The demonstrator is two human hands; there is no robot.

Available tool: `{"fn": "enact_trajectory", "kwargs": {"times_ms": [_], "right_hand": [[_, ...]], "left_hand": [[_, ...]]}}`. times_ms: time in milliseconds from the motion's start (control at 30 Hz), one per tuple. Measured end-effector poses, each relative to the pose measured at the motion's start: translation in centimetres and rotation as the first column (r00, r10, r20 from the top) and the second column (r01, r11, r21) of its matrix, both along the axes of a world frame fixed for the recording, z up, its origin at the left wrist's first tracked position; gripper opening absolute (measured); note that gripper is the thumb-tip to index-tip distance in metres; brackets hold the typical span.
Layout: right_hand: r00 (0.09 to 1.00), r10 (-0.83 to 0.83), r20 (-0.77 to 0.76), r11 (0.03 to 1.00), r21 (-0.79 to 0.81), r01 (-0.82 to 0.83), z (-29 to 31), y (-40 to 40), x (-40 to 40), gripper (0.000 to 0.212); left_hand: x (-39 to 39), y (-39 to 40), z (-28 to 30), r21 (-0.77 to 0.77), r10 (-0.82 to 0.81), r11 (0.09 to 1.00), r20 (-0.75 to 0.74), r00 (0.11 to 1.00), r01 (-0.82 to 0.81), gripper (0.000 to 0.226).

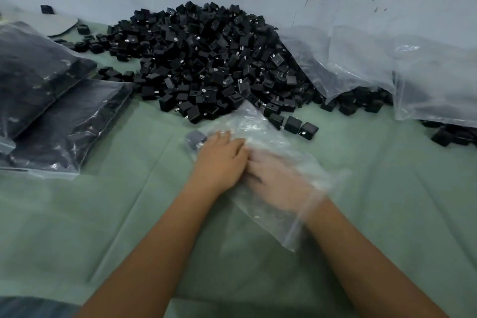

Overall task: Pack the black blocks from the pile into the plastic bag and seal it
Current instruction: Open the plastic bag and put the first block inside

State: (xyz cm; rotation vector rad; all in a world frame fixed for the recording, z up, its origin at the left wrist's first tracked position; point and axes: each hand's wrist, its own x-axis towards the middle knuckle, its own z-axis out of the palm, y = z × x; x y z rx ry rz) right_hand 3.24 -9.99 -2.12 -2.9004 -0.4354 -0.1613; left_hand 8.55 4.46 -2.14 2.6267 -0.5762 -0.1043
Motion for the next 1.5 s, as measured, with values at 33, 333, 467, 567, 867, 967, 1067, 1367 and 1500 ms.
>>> {"fn": "enact_trajectory", "kwargs": {"times_ms": [33,333,467,567,867,967,1067,1367,1500], "right_hand": [[0.999,0.011,-0.033,0.999,0.043,-0.01,0.0,-0.4,-0.4,0.028],[0.613,-0.675,0.411,0.608,0.78,0.147,0.7,-6.2,-1.7,0.02],[0.734,-0.679,0.03,0.454,0.803,0.386,0.0,-8.2,0.8,0.038],[0.791,-0.608,-0.062,0.683,0.466,0.562,-1.2,-9.0,1.3,0.042],[0.731,-0.681,0.051,0.603,0.605,0.52,-2.0,-9.1,0.9,0.025],[0.712,-0.702,0.023,0.549,0.655,0.52,-1.8,-8.9,0.8,0.022],[0.665,-0.745,-0.041,0.399,0.772,0.494,-1.5,-8.9,0.6,0.022],[0.761,-0.646,0.049,0.369,0.894,0.255,-0.7,-7.5,-1.2,0.04],[0.903,-0.412,0.12,0.569,0.809,0.152,-0.7,-6.3,-1.3,0.037]], "left_hand": [[0.5,0.6,-0.2,0.053,0.06,0.997,0.02,0.998,-0.061,0.047],[0.3,0.5,0.0,0.059,0.287,0.952,0.158,0.945,-0.299,0.041],[-1.2,-3.3,0.5,-0.344,0.049,0.938,0.267,0.963,0.047,0.021],[-1.4,-5.2,0.0,-0.294,-0.066,0.948,0.201,0.977,0.125,0.021],[-3.5,-3.7,-0.1,-0.139,-0.286,0.948,0.032,0.958,0.288,0.086],[-4.0,-3.9,-0.8,0.078,-0.34,0.937,-0.03,0.94,0.342,0.1],[-3.5,-4.2,-1.1,0.036,-0.294,0.955,0.015,0.956,0.293,0.078],[-0.5,-4.6,-0.7,-0.313,-0.016,0.95,-0.032,0.999,0.005,0.015],[-0.6,-4.3,-1.0,-0.538,-0.007,0.843,0.021,1.0,0.017,0.006]]}}
